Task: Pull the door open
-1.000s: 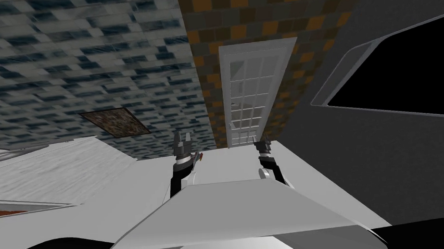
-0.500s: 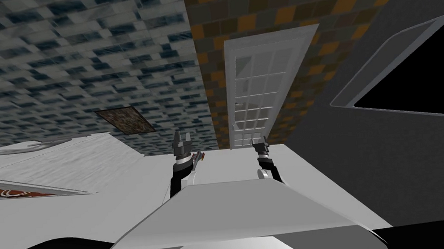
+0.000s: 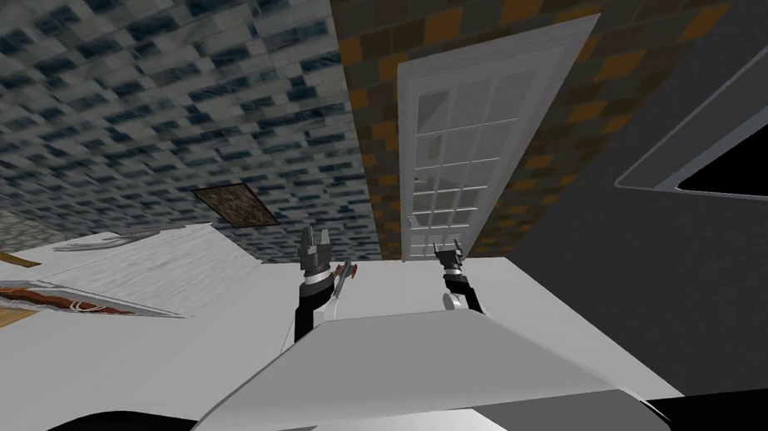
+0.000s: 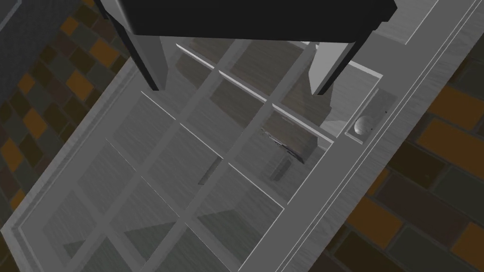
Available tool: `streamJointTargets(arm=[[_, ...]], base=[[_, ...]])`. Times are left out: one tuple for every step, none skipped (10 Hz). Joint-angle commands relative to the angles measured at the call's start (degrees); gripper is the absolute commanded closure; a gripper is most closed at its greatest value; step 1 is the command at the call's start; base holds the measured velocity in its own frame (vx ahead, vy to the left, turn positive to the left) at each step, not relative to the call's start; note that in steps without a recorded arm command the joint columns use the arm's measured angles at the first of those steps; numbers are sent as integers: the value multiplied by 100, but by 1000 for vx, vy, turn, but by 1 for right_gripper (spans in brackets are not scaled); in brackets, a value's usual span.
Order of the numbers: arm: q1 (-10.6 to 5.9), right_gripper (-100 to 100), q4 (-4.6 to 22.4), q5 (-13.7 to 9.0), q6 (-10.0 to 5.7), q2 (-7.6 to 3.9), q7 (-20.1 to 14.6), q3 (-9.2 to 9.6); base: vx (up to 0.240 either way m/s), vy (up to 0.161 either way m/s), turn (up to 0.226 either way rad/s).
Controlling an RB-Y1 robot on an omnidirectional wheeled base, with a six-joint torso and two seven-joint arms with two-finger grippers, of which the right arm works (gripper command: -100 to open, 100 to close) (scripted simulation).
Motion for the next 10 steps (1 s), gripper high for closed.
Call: streamJointTargets(arm=[[-76, -100, 254, -152, -66, -27, -233, 43], [-132, -100, 417, -244, -103, -42, -365, 68], [-188, -100, 580, -336, -141, -56, -497, 93], [-242, -100, 739, -425, -177, -70, -626, 117], [-296, -100, 898, -515, -214, -84, -754, 141], [-351, -100, 1056, -604, -251, -98, -883, 165], [-405, -100, 1215, -694, -287, -111, -1012, 189], [-405, -100, 1215, -694, -287, -111, -1012, 189], [-458, -100, 1370, -782, -323, -124, -1138, 213], [-509, -100, 1520, -866, -357, -137, -1259, 235]], base=[[110, 0, 178], [106, -12, 147], [96, -20, 122], [101, -31, 140], [89, -16, 143], [90, -32, 133], [110, -39, 142], [75, -22, 49], [55, -1, 88], [79, -15, 112]])
